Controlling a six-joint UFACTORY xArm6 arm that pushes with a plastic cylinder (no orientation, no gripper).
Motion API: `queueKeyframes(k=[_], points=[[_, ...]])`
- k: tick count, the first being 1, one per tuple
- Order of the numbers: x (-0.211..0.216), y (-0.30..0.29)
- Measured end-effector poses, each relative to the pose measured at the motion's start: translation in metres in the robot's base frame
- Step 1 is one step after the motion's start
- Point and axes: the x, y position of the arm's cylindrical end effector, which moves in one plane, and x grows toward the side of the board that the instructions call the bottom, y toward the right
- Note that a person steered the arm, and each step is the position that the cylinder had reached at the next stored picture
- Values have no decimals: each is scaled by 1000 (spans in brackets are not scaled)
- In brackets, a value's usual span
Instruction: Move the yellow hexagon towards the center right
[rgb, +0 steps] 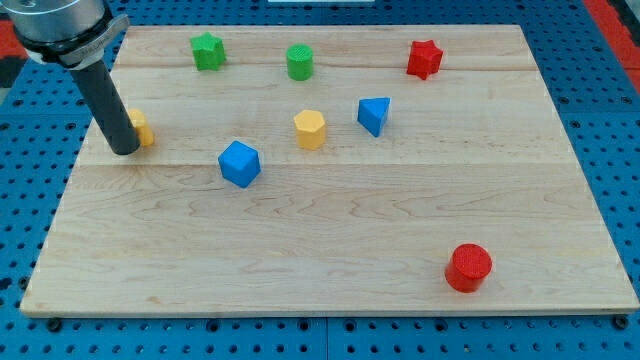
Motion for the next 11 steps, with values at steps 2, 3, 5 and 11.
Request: queueKeyframes(k=[2, 3, 5, 11], points=[[-9, 5], [-9, 5], [-25, 95], [12, 403]])
